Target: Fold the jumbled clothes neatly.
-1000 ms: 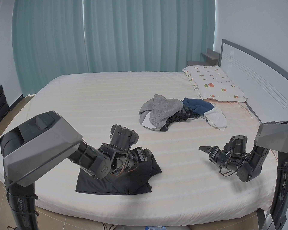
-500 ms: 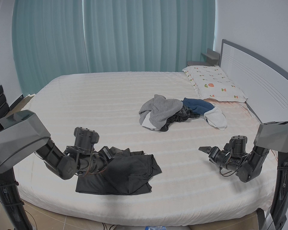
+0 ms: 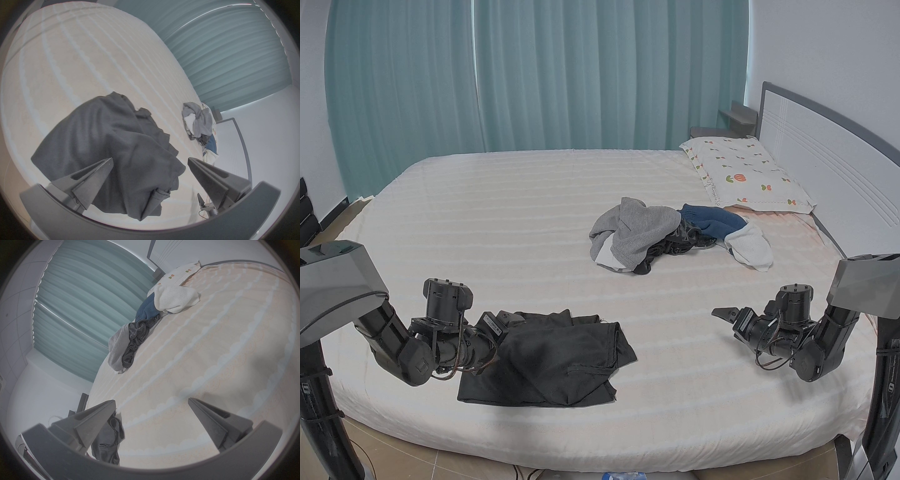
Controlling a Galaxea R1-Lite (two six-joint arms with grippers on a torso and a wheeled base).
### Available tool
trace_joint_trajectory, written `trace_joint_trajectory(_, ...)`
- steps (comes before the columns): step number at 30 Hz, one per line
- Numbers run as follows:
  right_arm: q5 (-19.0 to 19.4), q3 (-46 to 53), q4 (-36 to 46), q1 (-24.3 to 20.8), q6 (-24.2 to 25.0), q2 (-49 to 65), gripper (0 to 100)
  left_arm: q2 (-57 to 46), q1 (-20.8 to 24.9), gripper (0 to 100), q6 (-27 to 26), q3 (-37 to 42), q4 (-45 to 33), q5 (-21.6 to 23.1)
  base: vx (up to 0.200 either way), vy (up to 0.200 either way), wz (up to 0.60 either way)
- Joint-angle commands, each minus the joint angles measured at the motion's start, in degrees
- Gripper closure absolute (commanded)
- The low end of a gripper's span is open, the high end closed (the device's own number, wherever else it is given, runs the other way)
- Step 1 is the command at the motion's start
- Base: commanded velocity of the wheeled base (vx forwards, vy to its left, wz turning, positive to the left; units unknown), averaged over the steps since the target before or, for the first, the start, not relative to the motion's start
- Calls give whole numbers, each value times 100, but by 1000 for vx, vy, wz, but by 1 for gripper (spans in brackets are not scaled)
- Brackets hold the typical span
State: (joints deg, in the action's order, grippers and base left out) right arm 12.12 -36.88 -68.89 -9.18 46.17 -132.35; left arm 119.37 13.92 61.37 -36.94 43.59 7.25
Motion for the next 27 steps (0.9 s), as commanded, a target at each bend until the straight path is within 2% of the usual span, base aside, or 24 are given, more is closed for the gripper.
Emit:
trace_joint_trajectory(1, 1, 14, -2, -5, -2, -10, 0, 51, -12, 0, 68, 204, 18, 13, -200, 0, 0)
trace_joint_trajectory(10, 1, 23, -2, -75, -2, -1, 0, 192, -135, 0, 95, 108, 167, 31, 0, 0, 0)
trace_joint_trajectory(13, -8, 23, -2, -93, -2, -1, 0, 183, -276, 0, 376, 99, 396, 39, 0, 0, 0)
trace_joint_trajectory(15, -8, 23, -2, -119, -2, -1, 0, 174, -346, 0, 613, 99, 501, 57, 0, 200, 0)
trace_joint_trajectory(24, -34, 31, -54, -260, -20, 25, 0, 315, -592, 0, 648, 55, 668, 189, 0, 200, 0)
trace_joint_trajectory(27, -183, 49, -54, -383, -99, 17, 0, 394, -680, 0, 657, 2, 686, 294, 0, 200, 0)
